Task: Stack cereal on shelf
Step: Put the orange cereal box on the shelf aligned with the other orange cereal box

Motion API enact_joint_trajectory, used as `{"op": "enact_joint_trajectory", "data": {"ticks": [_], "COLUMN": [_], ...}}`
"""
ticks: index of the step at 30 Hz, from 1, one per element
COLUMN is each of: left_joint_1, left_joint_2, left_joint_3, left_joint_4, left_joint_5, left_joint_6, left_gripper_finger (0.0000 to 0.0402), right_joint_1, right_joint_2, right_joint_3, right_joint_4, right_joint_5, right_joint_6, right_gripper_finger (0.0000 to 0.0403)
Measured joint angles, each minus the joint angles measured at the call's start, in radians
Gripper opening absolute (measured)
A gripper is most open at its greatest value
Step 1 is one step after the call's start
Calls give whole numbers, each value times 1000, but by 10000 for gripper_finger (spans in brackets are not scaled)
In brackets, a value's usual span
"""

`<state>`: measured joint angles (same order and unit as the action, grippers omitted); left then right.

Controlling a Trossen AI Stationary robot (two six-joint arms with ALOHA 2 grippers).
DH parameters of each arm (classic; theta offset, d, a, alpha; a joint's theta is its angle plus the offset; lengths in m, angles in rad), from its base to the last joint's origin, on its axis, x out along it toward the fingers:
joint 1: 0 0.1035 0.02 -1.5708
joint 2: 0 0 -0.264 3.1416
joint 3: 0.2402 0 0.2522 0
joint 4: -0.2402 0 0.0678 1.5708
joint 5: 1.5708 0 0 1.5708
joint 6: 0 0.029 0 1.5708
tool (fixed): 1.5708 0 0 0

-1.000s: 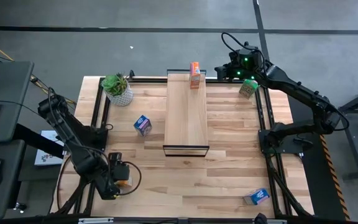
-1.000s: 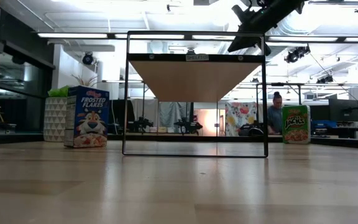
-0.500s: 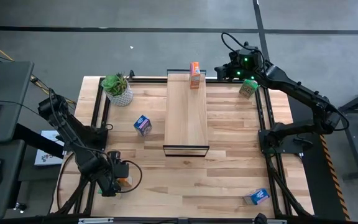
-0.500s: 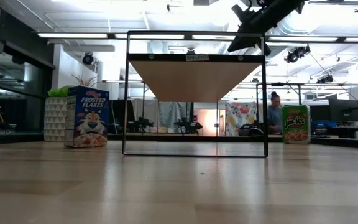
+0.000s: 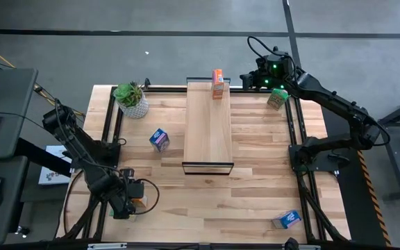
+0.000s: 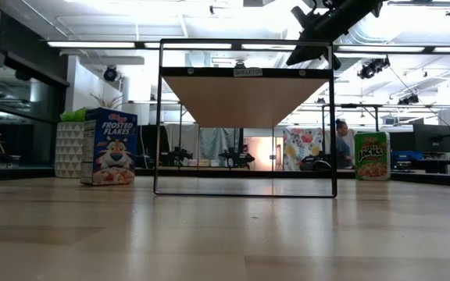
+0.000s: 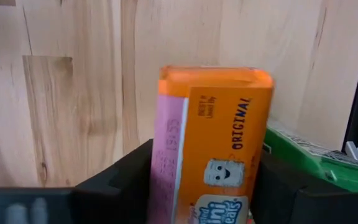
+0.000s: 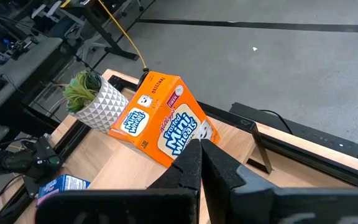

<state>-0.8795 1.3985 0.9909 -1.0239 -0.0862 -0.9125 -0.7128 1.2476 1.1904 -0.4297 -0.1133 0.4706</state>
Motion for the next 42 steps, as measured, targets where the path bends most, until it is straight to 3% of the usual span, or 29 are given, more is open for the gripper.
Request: {"op": "enact_joint_trajectory", "data": {"ticks": [4,8,12,16,19,23,30,37,42], "left_joint_1": [34,96,206,367,524,766,1119,1270,1321], "left_joint_2": [-44,-123,-190,-176,-107,31,311,533,610], "left_joint_3": [12,102,287,534,699,873,1131,1312,1350], "left_joint_4": [-39,-178,-322,-416,-467,-478,-466,-422,-375], "left_joint_5": [7,25,27,-103,-226,-303,-293,-221,-184], "left_joint_6": [29,96,195,369,534,763,990,1055,1049], "left_gripper_finger": [171,162,162,161,161,161,161,161,161], "right_joint_1": [0,0,0,0,0,0,0,2,9], "right_joint_2": [0,0,0,0,0,0,0,0,0], "right_joint_3": [0,0,0,0,0,0,0,0,0], "right_joint_4": [0,0,0,0,0,0,0,0,0], "right_joint_5": [0,0,0,-1,-2,-19,-49,-56,-52], "right_joint_6": [0,0,1,23,27,48,75,101,100], "right_gripper_finger": [0,0,0,0,0,0,0,0,0]}}
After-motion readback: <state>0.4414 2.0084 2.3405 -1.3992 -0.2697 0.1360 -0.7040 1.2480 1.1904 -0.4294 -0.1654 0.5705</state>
